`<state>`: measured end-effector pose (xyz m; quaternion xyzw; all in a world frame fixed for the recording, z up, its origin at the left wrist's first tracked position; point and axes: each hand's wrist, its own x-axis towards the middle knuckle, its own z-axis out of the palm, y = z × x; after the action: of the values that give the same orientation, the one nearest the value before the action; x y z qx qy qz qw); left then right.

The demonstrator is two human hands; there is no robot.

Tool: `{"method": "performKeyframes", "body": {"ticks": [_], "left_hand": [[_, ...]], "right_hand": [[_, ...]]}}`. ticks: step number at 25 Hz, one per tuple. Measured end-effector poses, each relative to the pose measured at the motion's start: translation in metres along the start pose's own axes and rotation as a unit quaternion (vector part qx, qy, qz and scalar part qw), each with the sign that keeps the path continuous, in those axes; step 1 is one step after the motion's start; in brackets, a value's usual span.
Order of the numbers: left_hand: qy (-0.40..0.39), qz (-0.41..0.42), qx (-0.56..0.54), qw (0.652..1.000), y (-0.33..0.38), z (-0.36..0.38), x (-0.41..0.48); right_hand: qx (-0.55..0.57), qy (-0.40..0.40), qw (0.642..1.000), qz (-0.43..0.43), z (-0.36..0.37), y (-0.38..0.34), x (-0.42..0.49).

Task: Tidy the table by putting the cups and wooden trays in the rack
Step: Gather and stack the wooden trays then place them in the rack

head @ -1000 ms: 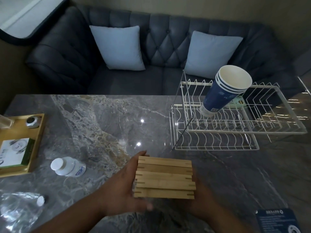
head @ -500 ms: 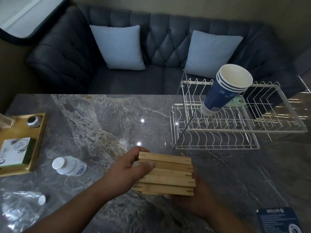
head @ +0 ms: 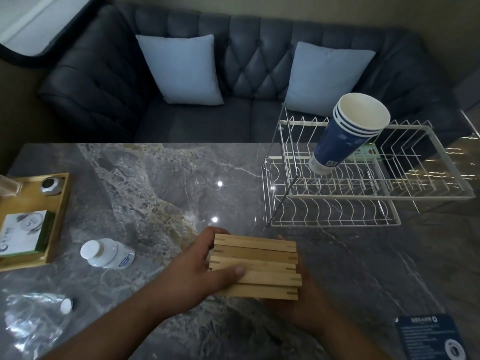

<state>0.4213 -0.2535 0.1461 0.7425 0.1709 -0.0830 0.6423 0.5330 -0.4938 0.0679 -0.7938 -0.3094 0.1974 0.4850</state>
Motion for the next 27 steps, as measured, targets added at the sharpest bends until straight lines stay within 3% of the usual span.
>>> {"method": "performKeyframes", "body": {"ticks": [3, 6, 11, 20, 27], "left_hand": [[0.014, 0.012, 0.032, 0.999, 0.002, 0.0, -0.002], [0.047, 0.087, 0.193, 0.976, 0.004, -0.004, -0.002], [-0.014, 0.165, 0.285, 0.944, 0.013, -0.007, 0.0], [-0.058, 0.135, 0.311, 0.939, 0.019, -0.007, 0.004], [-0.054, 0.091, 0.332, 0.938, 0.031, -0.009, 0.008]], "right_hand": [[0.002, -0.003, 1.0, -0.004, -0.001, -0.004, 0.002], [0.0, 0.012, 1.0, -0.021, 0.0, -0.005, 0.004], [0.004, 0.003, 1.0, -0.026, 0.0, -0.009, 0.004], [-0.013, -0.043, 0.998, 0.039, -0.004, 0.008, -0.003], [-0.021, -0.014, 1.0, -0.012, 0.001, 0.0, -0.002]]}}
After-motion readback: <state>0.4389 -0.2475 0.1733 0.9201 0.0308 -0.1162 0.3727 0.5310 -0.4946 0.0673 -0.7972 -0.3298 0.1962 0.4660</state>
